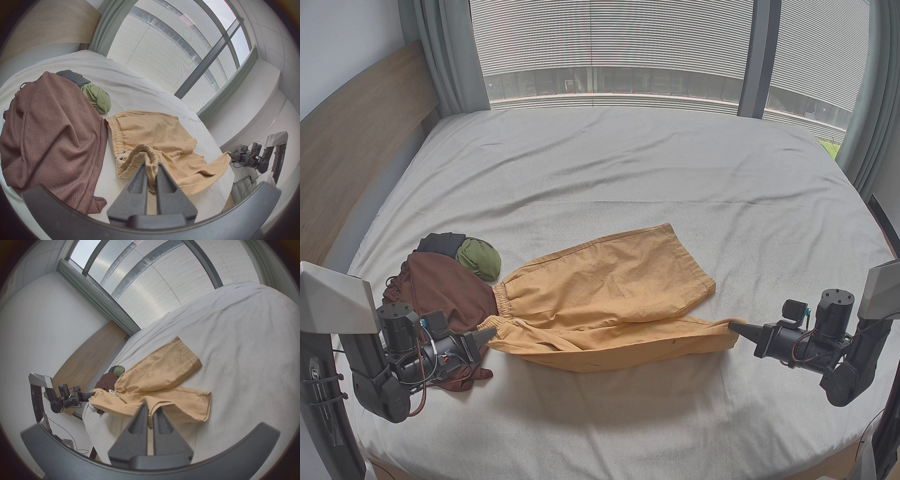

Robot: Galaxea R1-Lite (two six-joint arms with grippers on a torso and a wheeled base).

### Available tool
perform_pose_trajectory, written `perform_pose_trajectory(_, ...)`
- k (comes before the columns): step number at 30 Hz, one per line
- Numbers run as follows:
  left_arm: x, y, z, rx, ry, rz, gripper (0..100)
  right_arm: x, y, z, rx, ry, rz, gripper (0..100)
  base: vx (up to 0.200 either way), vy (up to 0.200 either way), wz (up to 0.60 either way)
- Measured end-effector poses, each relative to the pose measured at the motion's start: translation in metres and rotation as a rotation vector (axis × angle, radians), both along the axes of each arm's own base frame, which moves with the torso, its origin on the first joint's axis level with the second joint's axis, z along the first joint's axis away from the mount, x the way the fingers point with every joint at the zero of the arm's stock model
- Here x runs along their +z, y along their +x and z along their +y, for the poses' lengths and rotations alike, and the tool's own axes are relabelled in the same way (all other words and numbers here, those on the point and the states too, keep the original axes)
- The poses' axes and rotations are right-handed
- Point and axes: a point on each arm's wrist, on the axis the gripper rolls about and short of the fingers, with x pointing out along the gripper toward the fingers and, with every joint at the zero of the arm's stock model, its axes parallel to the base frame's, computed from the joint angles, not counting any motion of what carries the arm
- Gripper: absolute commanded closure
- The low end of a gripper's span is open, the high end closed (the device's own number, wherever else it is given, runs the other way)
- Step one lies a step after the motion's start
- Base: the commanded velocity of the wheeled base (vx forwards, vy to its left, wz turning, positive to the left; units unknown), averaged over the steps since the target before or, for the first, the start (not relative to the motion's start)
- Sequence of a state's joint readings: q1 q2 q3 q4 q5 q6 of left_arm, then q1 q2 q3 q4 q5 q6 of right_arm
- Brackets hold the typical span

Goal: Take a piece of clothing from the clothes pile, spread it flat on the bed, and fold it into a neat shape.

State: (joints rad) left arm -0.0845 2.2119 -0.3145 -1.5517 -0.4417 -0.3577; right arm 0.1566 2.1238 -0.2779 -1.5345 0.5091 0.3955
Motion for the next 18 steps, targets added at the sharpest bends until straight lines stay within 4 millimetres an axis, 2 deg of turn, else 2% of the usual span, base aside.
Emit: perform_pose_trajectory(18,0.002,0.001,-0.001,0.024,-0.018,0.004,100,0.029,0.028,-0.002,-0.033,0.070,-0.131,100,0.000,0.000,0.00)
